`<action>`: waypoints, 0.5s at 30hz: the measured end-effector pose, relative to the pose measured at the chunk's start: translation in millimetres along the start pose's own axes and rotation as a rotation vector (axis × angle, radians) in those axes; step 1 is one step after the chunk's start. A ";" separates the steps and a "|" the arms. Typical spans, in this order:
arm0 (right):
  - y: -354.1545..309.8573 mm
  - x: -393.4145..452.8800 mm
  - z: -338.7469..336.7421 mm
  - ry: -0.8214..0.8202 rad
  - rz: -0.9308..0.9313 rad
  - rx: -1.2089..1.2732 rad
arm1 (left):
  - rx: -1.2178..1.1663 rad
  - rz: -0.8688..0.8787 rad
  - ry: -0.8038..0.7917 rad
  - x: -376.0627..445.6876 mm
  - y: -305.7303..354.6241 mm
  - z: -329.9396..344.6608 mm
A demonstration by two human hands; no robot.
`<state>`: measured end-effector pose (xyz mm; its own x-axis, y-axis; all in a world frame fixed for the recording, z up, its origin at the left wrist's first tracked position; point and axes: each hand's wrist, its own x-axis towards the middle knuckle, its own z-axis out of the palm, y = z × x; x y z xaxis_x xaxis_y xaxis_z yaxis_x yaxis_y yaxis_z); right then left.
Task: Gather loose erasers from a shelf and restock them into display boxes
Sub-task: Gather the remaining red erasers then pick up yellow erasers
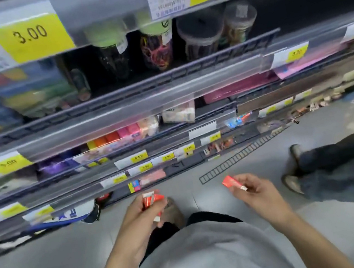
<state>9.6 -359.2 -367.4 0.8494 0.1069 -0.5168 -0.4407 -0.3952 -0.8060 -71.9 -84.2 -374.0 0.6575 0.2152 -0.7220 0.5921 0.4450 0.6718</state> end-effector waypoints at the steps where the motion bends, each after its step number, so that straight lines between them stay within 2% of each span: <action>1: 6.0 0.6 -2.0 -0.022 0.011 -0.009 | -0.034 -0.006 0.032 -4.9 -7.7 -2.7; 8: 26.0 2.2 -0.9 -0.290 -0.024 -0.190 | -0.220 0.009 0.292 -61.4 -67.5 -11.8; 15: -4.9 -8.5 67.5 -0.642 -0.196 -0.374 | -0.331 0.088 0.576 -138.1 -120.8 -41.1</action>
<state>-15.1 -296.6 -378.5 0.5161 0.6705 -0.5329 -0.0747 -0.5846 -0.8079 -253.5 -131.9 -362.2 0.2883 0.6520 -0.7013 0.3133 0.6278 0.7125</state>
